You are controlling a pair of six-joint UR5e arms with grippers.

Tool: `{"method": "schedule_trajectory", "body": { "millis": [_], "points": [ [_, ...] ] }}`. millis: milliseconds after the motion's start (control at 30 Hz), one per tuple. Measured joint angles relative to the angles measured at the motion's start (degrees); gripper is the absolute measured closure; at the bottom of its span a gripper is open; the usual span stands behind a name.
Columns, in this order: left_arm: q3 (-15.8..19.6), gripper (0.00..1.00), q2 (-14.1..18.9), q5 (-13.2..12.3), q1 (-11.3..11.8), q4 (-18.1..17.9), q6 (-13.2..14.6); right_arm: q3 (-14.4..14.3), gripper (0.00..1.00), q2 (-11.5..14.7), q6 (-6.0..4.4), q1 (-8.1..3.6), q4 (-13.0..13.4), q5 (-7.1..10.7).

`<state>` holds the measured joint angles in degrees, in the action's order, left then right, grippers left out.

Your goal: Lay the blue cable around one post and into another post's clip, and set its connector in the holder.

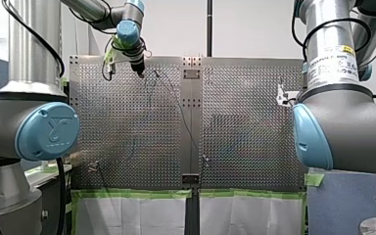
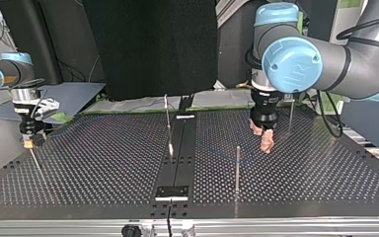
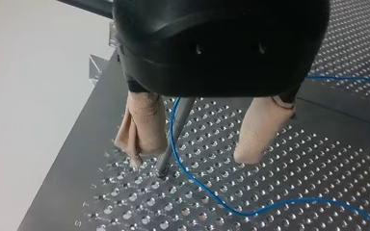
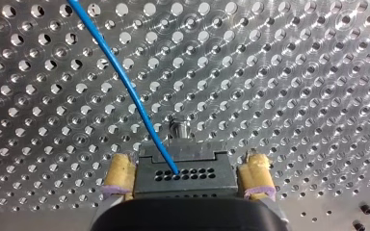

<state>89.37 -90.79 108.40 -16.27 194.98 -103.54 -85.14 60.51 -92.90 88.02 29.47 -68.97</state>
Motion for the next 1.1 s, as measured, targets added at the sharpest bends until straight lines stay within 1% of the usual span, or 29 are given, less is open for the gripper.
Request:
{"method": "schedule_trajectory", "body": {
  "millis": [267, 367, 600, 767, 967, 1100],
  "points": [
    [-0.16, 0.00, 0.02, 0.45, 0.06, 0.16, 3.67, 0.06, 0.00, 0.07, -0.01, 0.00, -0.13, 0.05],
    [-0.54, 0.00, 0.04, 1.41, 0.01, 0.54, 4.99, 0.09, 0.00, 0.08, 0.00, 0.00, -0.17, 0.06],
    [-1.58, 0.00, 0.37, 4.88, -0.37, 1.08, 8.71, 0.09, 0.00, 0.09, 0.09, 0.00, -0.13, 0.06],
    [-2.00, 0.00, 0.79, 6.48, -0.50, 1.14, 10.92, 0.09, 0.00, 0.09, 0.13, 0.01, -0.18, 0.05],
    [-2.28, 0.00, 1.06, 6.37, -0.68, 0.82, 12.11, 0.11, 0.00, 0.10, 0.16, 0.03, -0.20, 0.06],
    [-2.28, 0.00, 1.12, 5.31, -0.91, 0.21, 12.63, 0.11, 0.00, 0.10, 0.16, 0.02, -0.18, 0.06]
  ]
}}
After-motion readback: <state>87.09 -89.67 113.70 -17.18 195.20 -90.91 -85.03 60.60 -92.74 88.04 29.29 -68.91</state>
